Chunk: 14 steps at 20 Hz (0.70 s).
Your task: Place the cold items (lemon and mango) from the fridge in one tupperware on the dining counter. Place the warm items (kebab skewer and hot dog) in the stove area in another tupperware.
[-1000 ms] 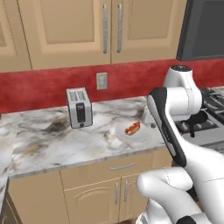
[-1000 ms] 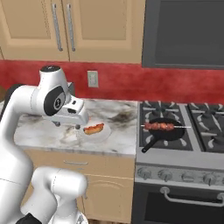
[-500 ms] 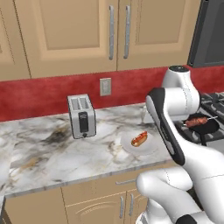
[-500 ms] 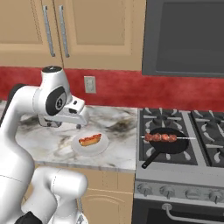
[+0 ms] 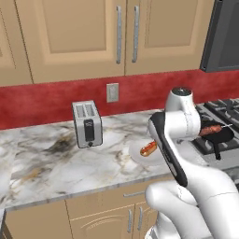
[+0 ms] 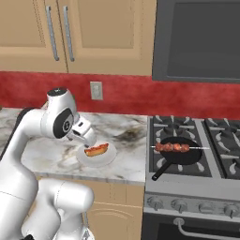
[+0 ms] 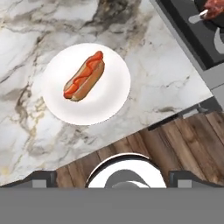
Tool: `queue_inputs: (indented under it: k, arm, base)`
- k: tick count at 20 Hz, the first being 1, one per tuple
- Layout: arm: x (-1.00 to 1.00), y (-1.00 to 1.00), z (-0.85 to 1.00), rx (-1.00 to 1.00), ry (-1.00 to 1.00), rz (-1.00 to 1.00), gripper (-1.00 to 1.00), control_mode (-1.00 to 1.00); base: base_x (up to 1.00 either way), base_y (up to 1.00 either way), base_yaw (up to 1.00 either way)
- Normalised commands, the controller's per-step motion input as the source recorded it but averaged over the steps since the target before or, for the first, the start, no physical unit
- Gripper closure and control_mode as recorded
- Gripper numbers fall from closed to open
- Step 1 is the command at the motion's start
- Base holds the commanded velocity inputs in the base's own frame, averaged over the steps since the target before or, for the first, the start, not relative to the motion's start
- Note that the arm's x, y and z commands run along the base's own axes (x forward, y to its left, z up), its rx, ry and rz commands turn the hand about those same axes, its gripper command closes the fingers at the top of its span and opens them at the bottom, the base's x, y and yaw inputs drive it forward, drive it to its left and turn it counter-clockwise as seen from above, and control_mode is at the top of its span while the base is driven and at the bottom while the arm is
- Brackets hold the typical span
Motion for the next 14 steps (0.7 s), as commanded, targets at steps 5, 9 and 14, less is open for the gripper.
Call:
queue_inputs:
  k: [5, 9, 14]
  arm:
    - [0.96, -0.03, -0.19, 0.17, 0.11, -0.17, -1.00, -1.00]
    - [0.86, -0.10, -0.34, 0.10, 0.18, -0.17, -1.00, -1.00]
    - [0.45, 0.00, -0.63, 0.00, 0.07, -0.21, -1.00, -1.00]
  base:
    - [0.00, 0.00, 0.00]
    - [0.00, 0.00, 0.00]
    - [0.00, 0.00, 0.00]
